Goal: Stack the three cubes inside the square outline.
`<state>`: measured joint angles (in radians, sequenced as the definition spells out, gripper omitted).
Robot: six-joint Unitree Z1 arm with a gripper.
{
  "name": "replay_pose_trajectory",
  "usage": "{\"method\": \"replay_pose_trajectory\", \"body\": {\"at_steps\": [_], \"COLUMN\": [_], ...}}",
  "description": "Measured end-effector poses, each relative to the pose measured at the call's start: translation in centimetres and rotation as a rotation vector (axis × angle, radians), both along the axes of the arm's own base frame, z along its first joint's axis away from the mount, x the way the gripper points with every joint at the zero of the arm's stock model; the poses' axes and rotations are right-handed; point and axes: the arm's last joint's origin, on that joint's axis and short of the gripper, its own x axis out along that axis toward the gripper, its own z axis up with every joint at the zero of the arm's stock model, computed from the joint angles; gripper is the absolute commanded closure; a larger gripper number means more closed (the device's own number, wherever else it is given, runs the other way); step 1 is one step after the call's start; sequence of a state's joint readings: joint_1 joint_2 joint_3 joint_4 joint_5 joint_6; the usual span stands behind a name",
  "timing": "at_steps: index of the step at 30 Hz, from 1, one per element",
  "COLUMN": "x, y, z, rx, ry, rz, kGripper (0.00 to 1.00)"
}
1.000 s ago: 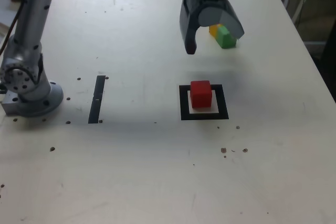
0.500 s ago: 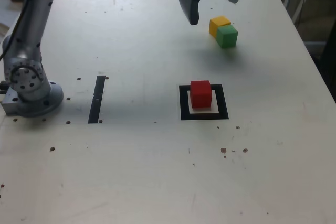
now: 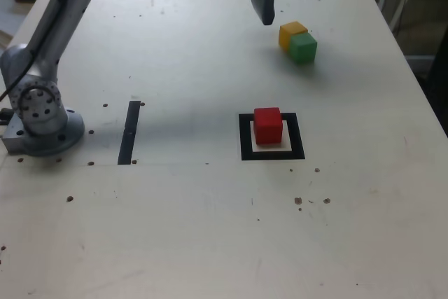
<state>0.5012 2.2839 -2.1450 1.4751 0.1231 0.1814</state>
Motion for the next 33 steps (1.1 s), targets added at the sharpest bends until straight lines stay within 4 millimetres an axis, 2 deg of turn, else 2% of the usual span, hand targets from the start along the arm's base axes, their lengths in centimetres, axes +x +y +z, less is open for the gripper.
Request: {"method": "replay_pose_trajectory", "body": {"at_steps": [8,15,25,33], "x": [0.9,1.6,3.0,3.9], "y": [2.5,3.4,1.9,1.8], "z": [-2.1,-3.2,-4.8,-5.8], "rx": [-0.029,-0.034,-0.027,-0.026], "ry": [0.03,0.045,0.092,0.099], "rz": [0.023,0.019,-0.03,-0.044], "kGripper": [0.01,0.02,0.0,0.02]}}
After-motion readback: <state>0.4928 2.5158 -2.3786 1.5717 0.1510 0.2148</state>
